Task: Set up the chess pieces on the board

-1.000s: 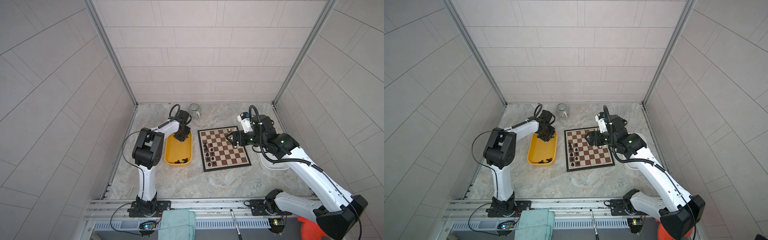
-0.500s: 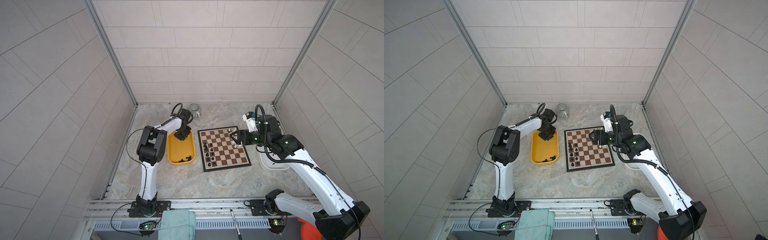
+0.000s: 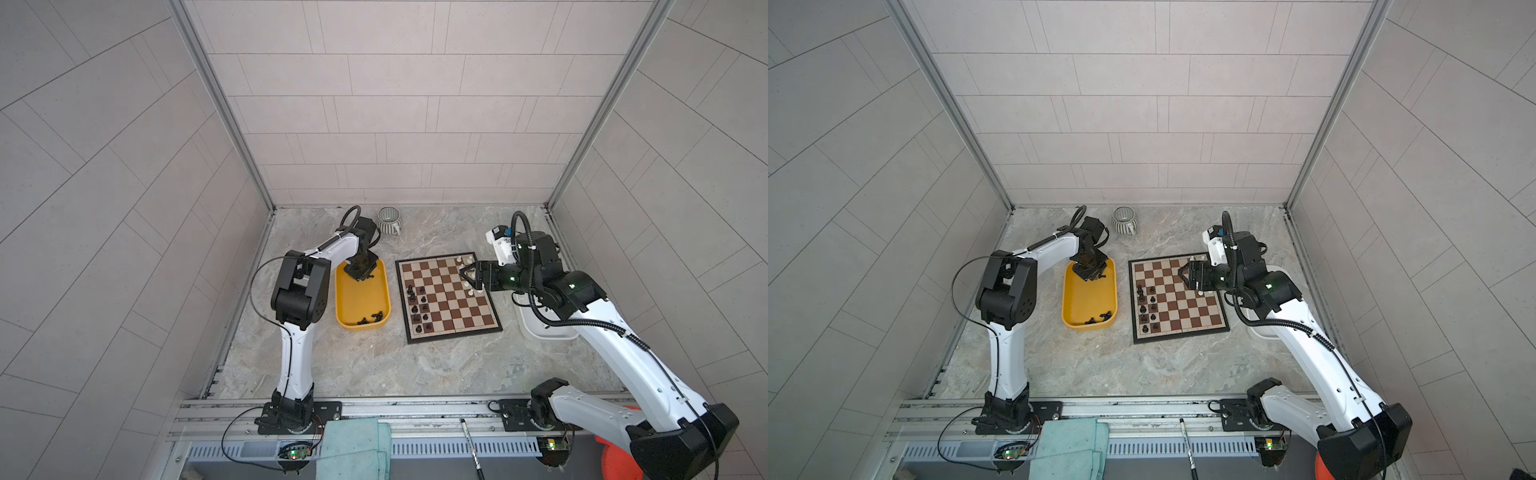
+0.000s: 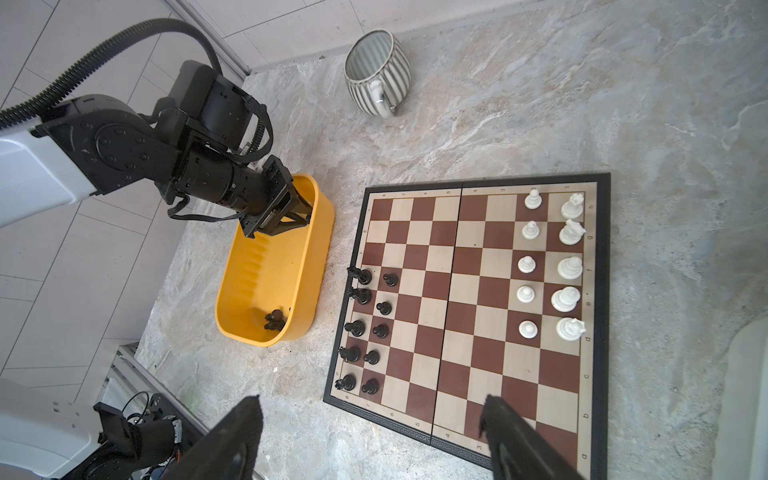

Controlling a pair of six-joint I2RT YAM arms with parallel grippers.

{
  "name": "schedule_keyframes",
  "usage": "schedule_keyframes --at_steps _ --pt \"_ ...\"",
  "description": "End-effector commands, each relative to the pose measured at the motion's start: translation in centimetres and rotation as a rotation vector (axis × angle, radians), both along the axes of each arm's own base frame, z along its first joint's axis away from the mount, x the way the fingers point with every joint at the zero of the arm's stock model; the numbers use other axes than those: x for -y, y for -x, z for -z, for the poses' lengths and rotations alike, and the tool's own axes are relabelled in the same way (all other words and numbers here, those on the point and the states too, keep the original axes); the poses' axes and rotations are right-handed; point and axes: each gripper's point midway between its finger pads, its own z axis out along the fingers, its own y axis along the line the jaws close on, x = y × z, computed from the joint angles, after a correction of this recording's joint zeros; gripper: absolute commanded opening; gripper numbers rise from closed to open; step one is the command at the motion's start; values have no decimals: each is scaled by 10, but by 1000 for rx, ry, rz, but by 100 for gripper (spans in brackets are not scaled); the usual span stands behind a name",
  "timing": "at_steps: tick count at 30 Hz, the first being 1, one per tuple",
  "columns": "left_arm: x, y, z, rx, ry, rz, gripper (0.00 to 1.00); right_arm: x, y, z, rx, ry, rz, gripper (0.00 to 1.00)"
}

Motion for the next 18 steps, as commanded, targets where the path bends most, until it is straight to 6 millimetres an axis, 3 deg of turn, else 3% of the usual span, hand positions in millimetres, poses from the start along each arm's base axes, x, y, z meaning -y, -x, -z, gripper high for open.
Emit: schedule_keyframes --at_steps 1,10,18 --pt "8 21 16 -102 47 18 39 1 1 -6 20 -20 10 84" --pt "14 24 9 -119 85 -19 39 0 0 -6 17 -35 10 83" --pt "0 23 14 -133 37 -26 32 0 2 -3 11 -39 12 82"
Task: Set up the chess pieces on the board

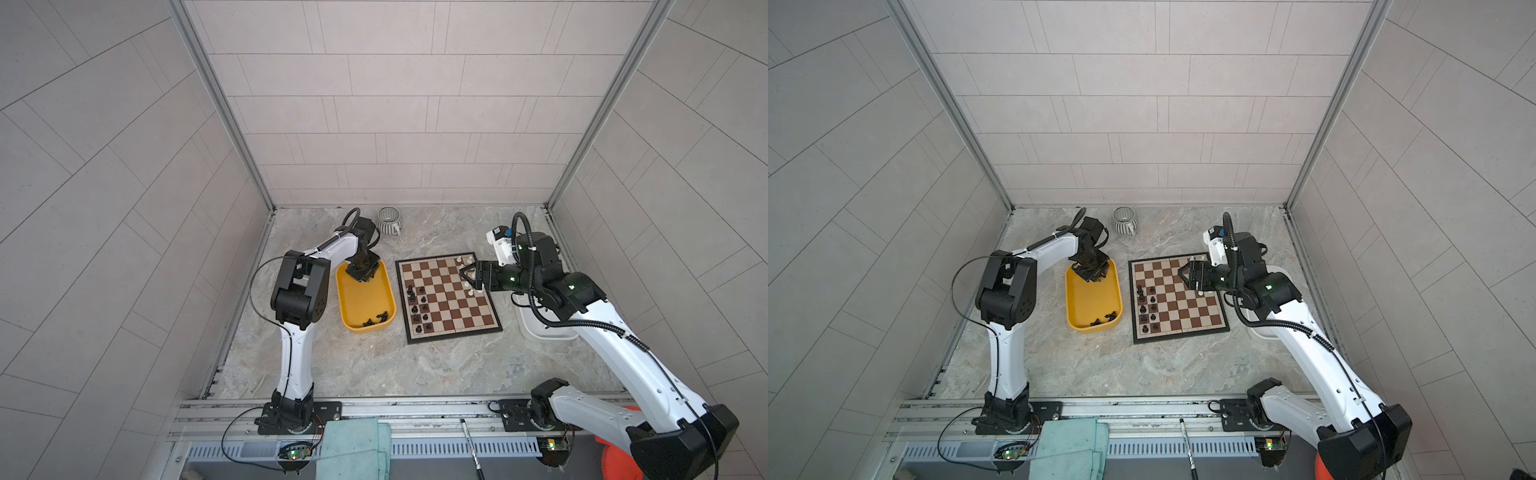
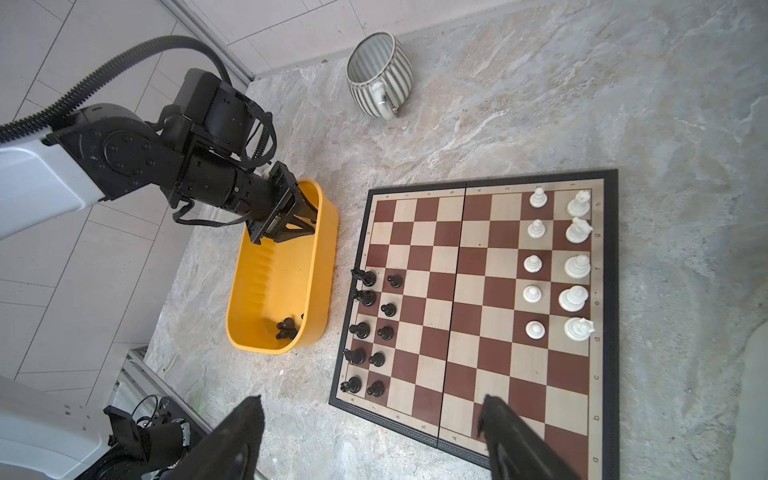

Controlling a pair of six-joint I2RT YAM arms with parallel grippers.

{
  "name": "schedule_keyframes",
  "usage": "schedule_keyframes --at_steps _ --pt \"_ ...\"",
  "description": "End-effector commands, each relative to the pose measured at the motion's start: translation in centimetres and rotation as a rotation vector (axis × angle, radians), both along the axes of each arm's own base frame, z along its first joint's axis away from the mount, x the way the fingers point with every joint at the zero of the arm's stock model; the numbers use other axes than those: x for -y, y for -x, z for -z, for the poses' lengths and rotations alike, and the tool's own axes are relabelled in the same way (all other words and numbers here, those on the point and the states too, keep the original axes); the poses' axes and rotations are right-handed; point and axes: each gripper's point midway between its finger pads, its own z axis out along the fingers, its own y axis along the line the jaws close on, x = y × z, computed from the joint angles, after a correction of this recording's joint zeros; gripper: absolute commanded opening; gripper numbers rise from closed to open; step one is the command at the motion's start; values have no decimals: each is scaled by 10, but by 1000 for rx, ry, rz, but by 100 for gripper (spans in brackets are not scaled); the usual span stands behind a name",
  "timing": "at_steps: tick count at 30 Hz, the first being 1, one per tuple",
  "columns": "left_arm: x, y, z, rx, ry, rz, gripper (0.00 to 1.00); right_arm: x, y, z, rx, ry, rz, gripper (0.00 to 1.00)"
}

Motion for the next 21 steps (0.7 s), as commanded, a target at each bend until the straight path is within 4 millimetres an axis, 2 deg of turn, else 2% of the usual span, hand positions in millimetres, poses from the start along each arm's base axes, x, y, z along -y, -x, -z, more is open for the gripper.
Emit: schedule_keyframes --at_steps 1,12,21 --pt "-13 15 13 -88 -54 -8 32 1 2 -6 19 -18 4 82" --pt "-25 10 18 -78 -83 -1 35 -1 1 -7 18 -41 7 82" --pt "-28 10 23 -79 -81 -5 28 0 2 -9 22 -46 14 82"
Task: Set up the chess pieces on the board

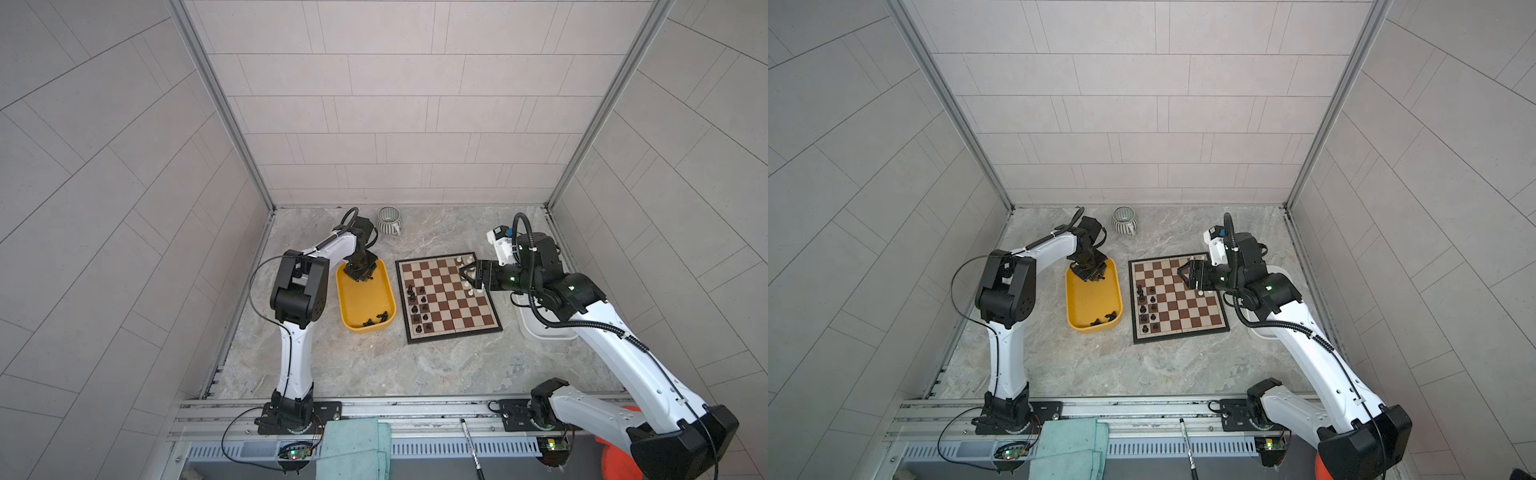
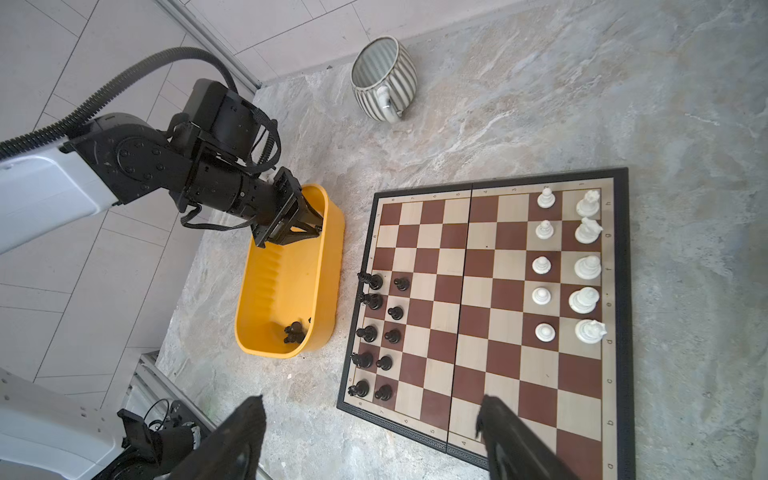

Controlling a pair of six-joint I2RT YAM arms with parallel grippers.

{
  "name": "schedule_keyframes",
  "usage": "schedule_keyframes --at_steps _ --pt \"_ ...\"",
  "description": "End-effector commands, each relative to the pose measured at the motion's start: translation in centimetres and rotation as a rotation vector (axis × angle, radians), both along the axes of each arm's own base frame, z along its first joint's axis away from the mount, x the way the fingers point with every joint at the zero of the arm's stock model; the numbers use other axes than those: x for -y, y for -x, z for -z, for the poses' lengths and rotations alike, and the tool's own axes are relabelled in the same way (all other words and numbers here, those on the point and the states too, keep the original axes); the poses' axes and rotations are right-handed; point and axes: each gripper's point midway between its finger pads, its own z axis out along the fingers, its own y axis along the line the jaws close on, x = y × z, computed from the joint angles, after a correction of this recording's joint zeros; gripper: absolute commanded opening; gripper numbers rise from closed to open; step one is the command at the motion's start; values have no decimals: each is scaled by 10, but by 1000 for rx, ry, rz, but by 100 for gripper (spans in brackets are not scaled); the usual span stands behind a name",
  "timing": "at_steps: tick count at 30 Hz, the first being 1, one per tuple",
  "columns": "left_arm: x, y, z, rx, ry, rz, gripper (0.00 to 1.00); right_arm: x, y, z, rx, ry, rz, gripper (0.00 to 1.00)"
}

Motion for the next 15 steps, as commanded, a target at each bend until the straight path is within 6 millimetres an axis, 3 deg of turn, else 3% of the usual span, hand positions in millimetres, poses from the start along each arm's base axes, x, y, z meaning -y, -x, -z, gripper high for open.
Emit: schedule_keyframes --at_steps 1,7,15 --pt "-12 12 22 -71 -47 1 28 2 2 -5 16 -15 9 81" --pt "-4 15 21 -51 42 -10 24 1 0 -3 25 -17 9 82" --pt "-10 30 -32 78 181 -8 20 -17 -13 -1 74 -67 -28 82"
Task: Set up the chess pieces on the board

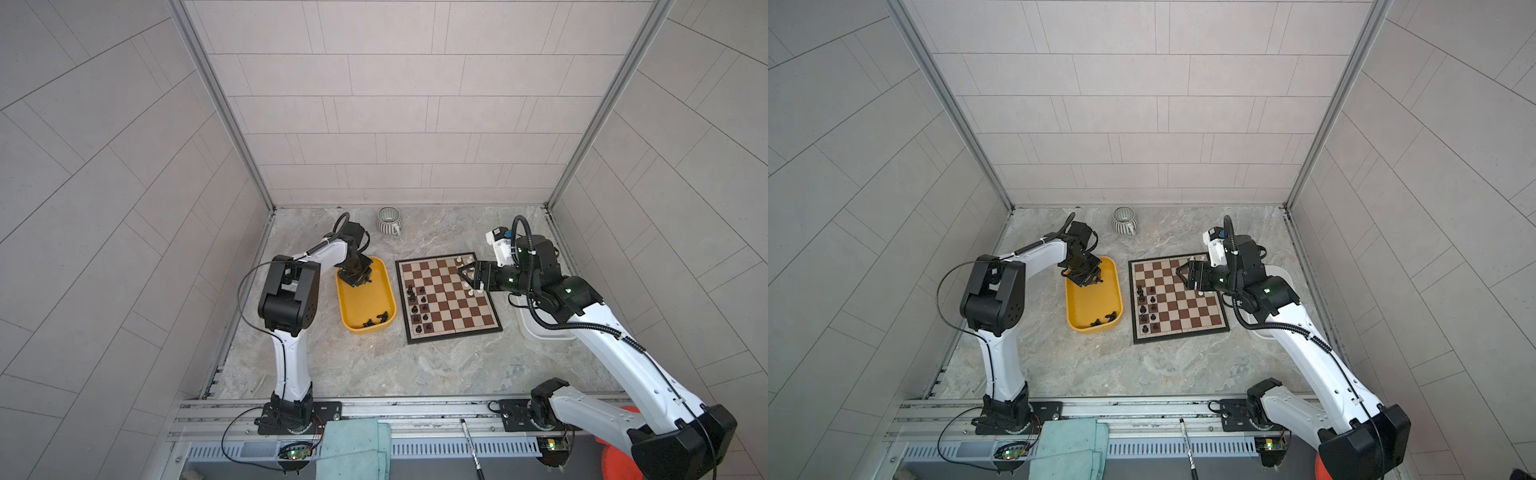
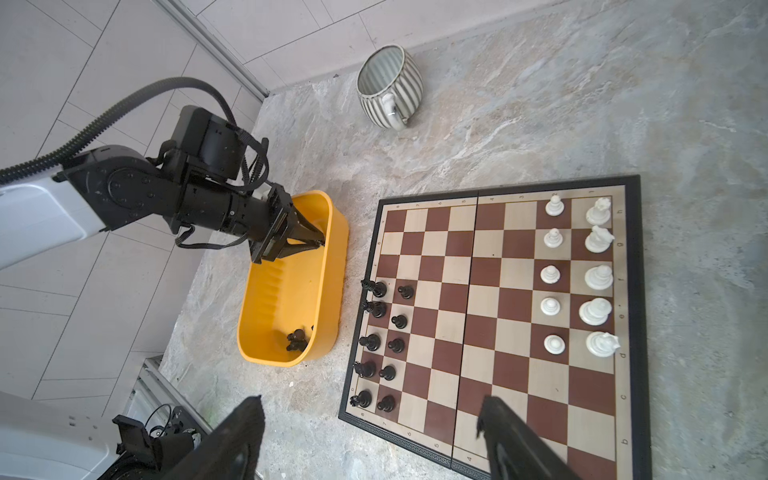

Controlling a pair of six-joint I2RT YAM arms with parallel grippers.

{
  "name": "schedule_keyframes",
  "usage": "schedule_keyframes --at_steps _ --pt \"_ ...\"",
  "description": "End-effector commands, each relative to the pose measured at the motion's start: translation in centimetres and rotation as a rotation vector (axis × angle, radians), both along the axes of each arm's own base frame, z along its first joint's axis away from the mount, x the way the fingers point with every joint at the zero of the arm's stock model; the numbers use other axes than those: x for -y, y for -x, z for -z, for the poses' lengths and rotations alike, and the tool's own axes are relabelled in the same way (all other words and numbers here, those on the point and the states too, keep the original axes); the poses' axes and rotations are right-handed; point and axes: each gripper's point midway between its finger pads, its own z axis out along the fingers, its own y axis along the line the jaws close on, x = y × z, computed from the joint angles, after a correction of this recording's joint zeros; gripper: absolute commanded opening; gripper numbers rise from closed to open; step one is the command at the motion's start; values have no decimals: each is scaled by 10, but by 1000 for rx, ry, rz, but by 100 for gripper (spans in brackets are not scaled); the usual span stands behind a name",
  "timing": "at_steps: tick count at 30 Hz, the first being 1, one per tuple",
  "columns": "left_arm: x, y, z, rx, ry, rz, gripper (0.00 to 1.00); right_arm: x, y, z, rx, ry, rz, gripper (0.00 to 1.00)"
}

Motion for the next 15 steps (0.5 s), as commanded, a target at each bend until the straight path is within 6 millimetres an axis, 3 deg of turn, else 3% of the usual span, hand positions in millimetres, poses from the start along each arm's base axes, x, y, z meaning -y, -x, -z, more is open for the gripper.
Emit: schedule_keyframes --at_steps 1,5,9,15 --pt "-4 9 -34 61 68 12 20 -16 -11 -8 60 -41 -26 82" --pt "-2 30 -62 100 140 34 20 -48 -22 -6 89 -68 -78 82" --pt "4 41 -98 181 201 51 20 -102 -30 3 111 -72 -172 82" --pt "22 52 -137 255 355 44 20 -178 -43 20 93 -67 -291 70"
